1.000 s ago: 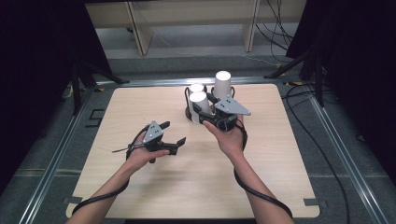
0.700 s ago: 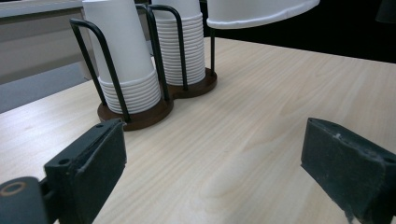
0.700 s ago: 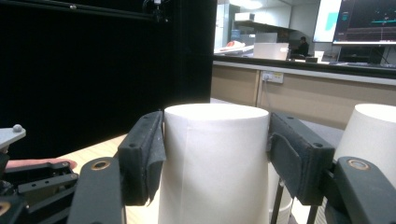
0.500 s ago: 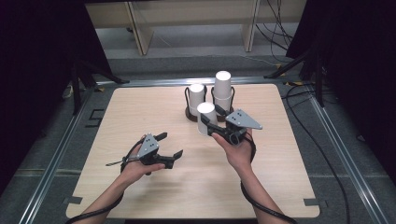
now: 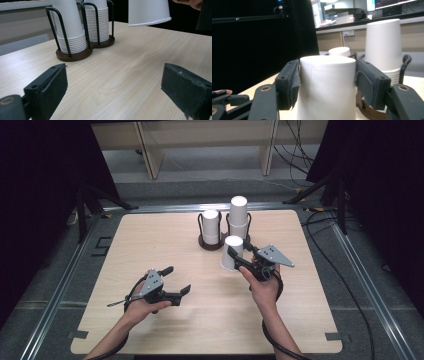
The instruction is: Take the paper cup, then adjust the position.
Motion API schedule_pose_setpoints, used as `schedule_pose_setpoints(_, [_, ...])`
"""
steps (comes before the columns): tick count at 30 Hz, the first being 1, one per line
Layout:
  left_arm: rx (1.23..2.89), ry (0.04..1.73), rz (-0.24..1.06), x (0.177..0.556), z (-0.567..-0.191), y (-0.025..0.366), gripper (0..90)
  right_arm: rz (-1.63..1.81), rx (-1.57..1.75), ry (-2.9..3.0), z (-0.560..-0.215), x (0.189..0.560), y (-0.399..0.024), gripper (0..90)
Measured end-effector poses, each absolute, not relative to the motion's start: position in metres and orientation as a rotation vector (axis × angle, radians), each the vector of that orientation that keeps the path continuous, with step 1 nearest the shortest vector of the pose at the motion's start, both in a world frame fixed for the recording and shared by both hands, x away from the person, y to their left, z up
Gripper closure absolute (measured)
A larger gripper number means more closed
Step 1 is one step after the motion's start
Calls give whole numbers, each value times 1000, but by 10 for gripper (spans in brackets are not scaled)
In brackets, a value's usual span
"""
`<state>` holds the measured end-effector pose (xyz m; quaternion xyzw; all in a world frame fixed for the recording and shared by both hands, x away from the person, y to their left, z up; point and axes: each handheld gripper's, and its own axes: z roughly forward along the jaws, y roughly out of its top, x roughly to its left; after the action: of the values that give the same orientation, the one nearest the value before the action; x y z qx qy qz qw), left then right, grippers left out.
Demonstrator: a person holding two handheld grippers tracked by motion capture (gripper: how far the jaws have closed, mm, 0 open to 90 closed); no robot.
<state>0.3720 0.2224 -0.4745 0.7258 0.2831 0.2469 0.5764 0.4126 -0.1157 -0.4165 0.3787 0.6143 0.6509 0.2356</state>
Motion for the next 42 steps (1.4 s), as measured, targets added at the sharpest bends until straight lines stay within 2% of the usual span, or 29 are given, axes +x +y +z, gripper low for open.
schedule_pose_setpoints(23, [1637, 694, 568, 365, -481, 225, 66, 1856, 1259, 1575, -433, 411, -147, 383])
schedule_pose_setpoints(42, [1661, 697, 546, 365, -484, 214, 66, 1991, 1473, 1461, -444, 414, -159, 383])
